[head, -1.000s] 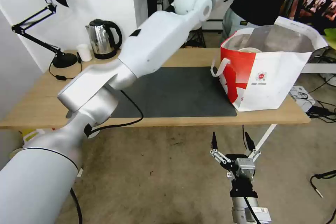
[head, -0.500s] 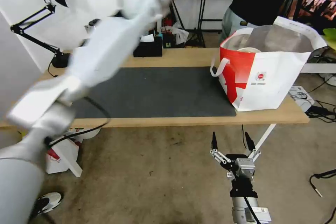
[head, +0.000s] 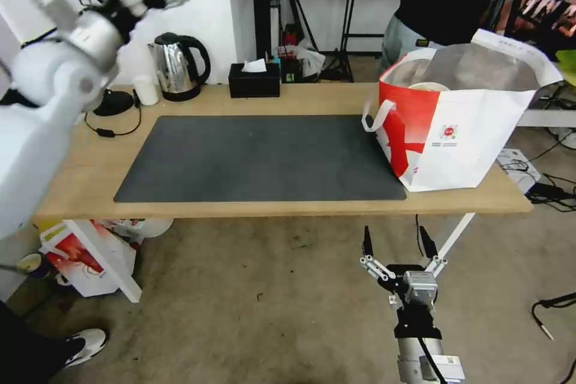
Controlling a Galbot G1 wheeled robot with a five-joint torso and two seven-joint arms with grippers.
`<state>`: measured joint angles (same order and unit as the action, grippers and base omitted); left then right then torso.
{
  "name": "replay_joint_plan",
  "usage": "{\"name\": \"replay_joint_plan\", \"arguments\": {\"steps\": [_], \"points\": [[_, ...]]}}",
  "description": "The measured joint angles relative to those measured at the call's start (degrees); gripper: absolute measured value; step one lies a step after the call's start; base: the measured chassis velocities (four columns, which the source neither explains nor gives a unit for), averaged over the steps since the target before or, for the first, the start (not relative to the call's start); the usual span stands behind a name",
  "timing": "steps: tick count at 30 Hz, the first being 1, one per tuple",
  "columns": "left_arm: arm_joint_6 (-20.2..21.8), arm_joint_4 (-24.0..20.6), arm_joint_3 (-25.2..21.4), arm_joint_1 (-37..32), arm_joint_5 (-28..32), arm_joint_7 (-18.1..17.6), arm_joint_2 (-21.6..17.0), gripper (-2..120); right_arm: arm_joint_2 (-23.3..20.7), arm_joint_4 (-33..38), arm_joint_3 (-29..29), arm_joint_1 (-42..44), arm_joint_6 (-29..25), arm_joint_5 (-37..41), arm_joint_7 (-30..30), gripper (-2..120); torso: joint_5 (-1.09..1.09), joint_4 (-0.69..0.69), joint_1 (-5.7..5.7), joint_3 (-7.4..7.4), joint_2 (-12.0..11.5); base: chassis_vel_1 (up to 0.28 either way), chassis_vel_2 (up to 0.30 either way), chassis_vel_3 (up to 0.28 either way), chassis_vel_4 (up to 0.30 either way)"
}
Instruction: Pick up the trash from the table and place it into the takeout bag.
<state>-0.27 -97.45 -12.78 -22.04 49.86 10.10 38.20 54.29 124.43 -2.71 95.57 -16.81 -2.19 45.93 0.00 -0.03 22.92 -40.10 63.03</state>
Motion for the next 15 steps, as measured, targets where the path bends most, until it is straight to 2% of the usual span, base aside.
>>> {"name": "replay_joint_plan", "arguments": {"steps": [1,3,4,5,8,9,11,12,15], "points": [[0.0,0.0,0.0,0.0,0.0,0.0,0.0,100,0.0,0.0,0.0,0.0,0.0,0.0,0.0,100,0.00,0.00,0.00,0.00,0.0,0.000,0.000,0.000,0.000],[-0.2,-2.6,-5.0,-5.8,-0.9,-0.8,-0.2,100,0.0,0.0,0.0,0.0,0.0,0.0,0.0,100,0.00,0.01,0.00,0.00,0.0,0.000,0.000,0.000,0.000],[-0.4,-4.4,-9.0,-10.4,-1.8,-1.2,-0.2,100,0.0,0.0,0.0,0.0,0.0,0.0,0.0,100,-0.02,0.03,-0.01,0.00,0.0,0.000,0.000,0.000,0.000],[-0.4,-4.4,-9.0,-10.4,-1.8,-1.2,-0.2,100,0.0,0.0,0.0,0.0,0.0,0.0,0.0,100,-0.02,0.03,-0.01,0.00,0.0,0.000,0.000,0.000,0.000],[-1.4,-9.4,-19.4,-21.7,-3.6,-1.6,0.9,100,0.0,0.0,0.0,0.0,0.0,0.0,0.0,100,-0.01,0.04,-0.01,0.00,0.0,0.000,0.000,0.000,0.000],[-1.4,-9.4,-19.4,-21.7,-3.6,-1.6,0.9,100,0.0,0.0,0.0,0.0,0.0,0.0,0.0,100,-0.01,0.04,-0.01,0.00,0.0,0.000,0.000,0.000,0.000],[-1.6,-13.0,-25.6,-29.3,-4.2,-1.6,2.5,100,0.0,0.0,0.0,0.0,0.0,0.0,0.0,100,0.00,0.03,-0.01,0.00,0.0,0.000,0.000,0.000,0.000],[-1.6,-13.0,-25.6,-29.3,-4.2,-1.6,2.5,100,0.0,0.0,0.0,0.0,0.0,0.0,0.0,100,0.00,0.03,-0.01,0.00,0.0,0.000,0.000,0.000,0.000],[-2.4,-17.4,-35.6,-39.4,-5.8,-1.5,6.3,100,0.0,0.0,0.0,0.0,0.0,0.0,0.0,100,-0.01,0.06,-0.01,0.00,0.0,0.000,0.000,0.000,0.000]]}}
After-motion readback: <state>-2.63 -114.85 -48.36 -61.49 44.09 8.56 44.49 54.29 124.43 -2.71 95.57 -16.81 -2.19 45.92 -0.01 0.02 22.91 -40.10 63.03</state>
